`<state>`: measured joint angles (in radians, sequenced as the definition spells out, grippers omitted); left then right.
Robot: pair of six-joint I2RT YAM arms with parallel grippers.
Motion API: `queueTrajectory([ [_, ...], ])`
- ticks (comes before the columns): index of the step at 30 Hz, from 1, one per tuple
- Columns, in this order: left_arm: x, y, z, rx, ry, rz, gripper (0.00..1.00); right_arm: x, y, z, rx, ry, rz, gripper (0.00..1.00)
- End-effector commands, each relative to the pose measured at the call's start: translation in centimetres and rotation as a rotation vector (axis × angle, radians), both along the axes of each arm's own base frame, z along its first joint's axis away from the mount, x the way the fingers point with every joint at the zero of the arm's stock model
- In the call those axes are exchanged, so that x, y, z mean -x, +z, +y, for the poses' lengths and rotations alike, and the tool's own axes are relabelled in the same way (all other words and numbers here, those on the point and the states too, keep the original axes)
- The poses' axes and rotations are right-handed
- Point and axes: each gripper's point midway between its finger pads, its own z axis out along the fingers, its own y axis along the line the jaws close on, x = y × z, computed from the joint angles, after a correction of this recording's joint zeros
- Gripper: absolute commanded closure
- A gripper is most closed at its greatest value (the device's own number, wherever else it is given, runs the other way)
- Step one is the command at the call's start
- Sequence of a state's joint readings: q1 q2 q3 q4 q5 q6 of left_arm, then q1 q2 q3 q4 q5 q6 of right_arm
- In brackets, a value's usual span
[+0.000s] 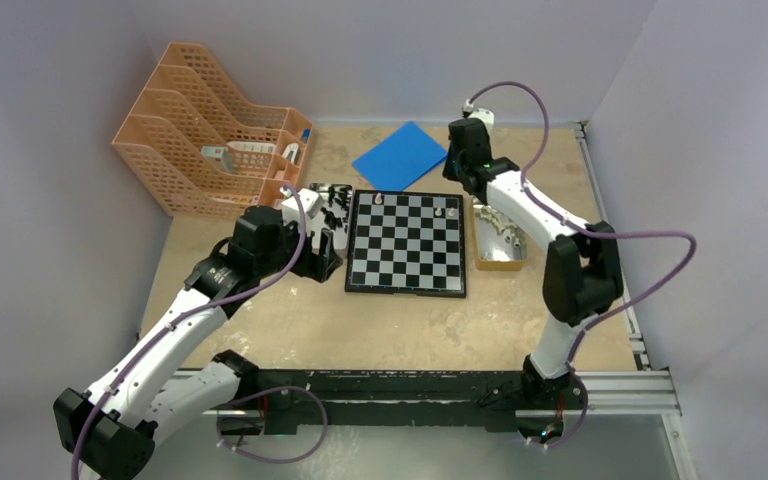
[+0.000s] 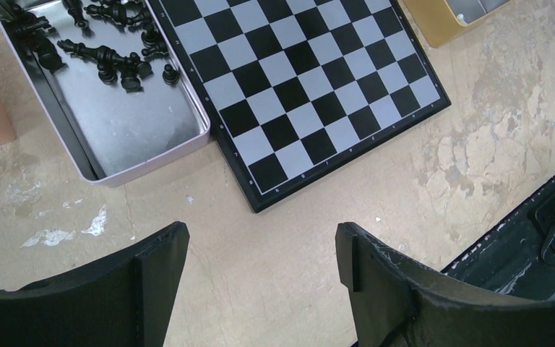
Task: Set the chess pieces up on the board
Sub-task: Place the chess piece on the chessboard.
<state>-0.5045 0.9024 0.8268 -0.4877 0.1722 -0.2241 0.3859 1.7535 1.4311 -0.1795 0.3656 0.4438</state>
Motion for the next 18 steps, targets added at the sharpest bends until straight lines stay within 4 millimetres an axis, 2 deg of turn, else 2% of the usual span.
queueTrajectory([
  [1, -0.6, 1.6, 0.2, 0.011, 0.013, -0.061, 0.25, -2.0, 0.5, 2.2, 0.013, 0.066, -0.023, 0.96],
  [6, -0.6, 1.8, 0.4, 0.012, 0.021, -0.067, 0.25, -3.2, -2.9, 3.3, 0.055, 0.060, 0.069, 0.95],
  [11, -0.6, 1.8, 0.4, 0.013, 0.019, -0.069, 0.25, -3.3, -6.0, 3.5, 0.083, 0.050, 0.146, 0.95],
  [18, -0.6, 1.9, 0.4, 0.014, 0.017, -0.073, 0.25, -3.3, -8.3, 3.2, 0.109, 0.028, 0.196, 0.94],
])
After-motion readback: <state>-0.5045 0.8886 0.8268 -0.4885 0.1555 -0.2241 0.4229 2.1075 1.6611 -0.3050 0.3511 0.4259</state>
